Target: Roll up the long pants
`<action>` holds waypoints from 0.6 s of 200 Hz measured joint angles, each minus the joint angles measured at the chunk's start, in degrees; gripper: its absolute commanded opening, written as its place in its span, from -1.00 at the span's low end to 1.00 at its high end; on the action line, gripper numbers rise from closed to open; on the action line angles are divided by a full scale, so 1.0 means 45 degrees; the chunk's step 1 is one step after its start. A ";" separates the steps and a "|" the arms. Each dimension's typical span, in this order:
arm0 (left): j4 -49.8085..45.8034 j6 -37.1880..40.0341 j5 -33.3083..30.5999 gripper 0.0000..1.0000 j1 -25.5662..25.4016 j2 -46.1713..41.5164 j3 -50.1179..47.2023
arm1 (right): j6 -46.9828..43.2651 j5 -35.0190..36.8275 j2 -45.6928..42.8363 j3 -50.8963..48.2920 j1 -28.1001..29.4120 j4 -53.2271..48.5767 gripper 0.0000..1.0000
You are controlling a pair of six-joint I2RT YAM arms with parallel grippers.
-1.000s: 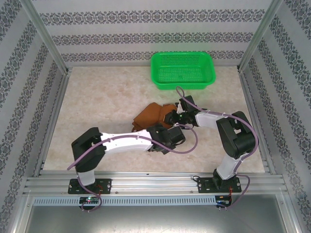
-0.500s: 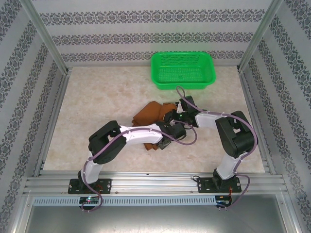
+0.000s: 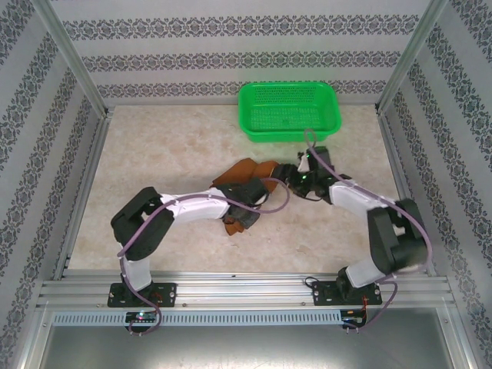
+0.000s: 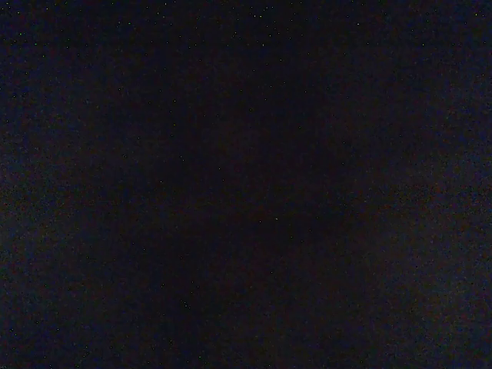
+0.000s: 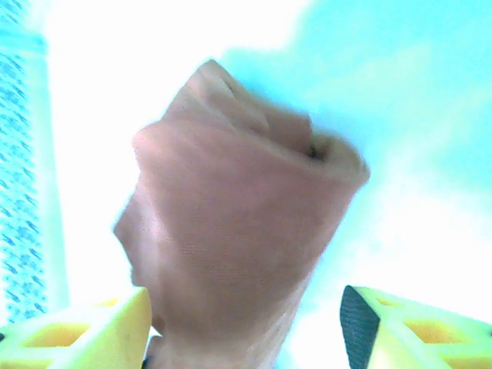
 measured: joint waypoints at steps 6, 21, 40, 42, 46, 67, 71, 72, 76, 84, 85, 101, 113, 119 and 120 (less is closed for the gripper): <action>0.0204 -0.0015 0.0578 -1.00 0.0189 -0.0087 -0.0121 | -0.0151 0.0039 -0.0277 0.0335 -0.0189 -0.0214 0.36; 0.0675 -0.0112 0.2059 -1.00 0.0529 -0.0160 -0.0262 | -0.0476 0.0121 -0.0685 0.1326 -0.0457 -0.0670 0.36; 0.1715 -0.0486 0.4663 -1.00 0.0758 -0.0146 -0.0500 | -0.0845 0.0107 -0.0894 0.2074 -0.0471 -0.1156 0.36; 0.1821 -0.0520 0.4877 -1.00 0.0777 -0.0141 -0.0529 | -0.0850 0.0107 -0.0903 0.2089 -0.0466 -0.1185 0.36; 0.2161 -0.0690 0.5659 -1.00 0.0816 -0.0117 -0.0631 | -0.0913 0.0097 -0.0933 0.2113 -0.0466 -0.1277 0.36; 0.3483 -0.1545 0.8694 -1.00 0.0991 0.0214 -0.0913 | -0.1180 0.0112 -0.0971 0.2108 -0.0447 -0.2210 0.36; 0.3740 -0.1783 0.9253 -1.00 0.1039 0.0311 -0.0923 | -0.1229 0.0126 -0.0981 0.2084 -0.0452 -0.2336 0.37; 0.3774 -0.1821 0.9350 -1.00 0.1054 0.0330 -0.0923 | -0.1234 0.0126 -0.0986 0.2079 -0.0452 -0.2380 0.37; 0.4012 -0.2045 0.9870 -1.00 0.1103 0.0442 -0.0923 | -0.1268 0.0131 -0.1010 0.2045 -0.0452 -0.2501 0.37; 0.4507 -0.2531 1.0749 -1.00 0.1268 0.0680 -0.0923 | -0.1326 0.0160 -0.1127 0.1923 -0.0457 -0.2783 0.37; 0.4600 -0.2633 1.0909 -1.00 0.1307 0.0724 -0.0923 | -0.1331 0.0175 -0.1141 0.1914 -0.0457 -0.2812 0.37; 0.5542 -0.3730 1.2478 -1.00 0.1831 0.1190 -0.0923 | -0.1579 0.0350 -0.1511 0.1685 -0.0486 -0.3453 0.75; 0.6076 -0.4551 1.3440 -1.00 0.2302 0.1481 -0.0913 | -0.1700 0.0593 -0.1870 0.1603 -0.0539 -0.3939 0.78; 0.6305 -0.4935 1.3818 -1.00 0.2535 0.1598 -0.0913 | -0.1787 0.0704 -0.2074 0.1583 -0.0539 -0.4163 0.78; 0.6353 -0.5017 1.3906 -1.00 0.2589 0.1627 -0.0913 | -0.1802 0.0719 -0.2098 0.1583 -0.0539 -0.4187 0.78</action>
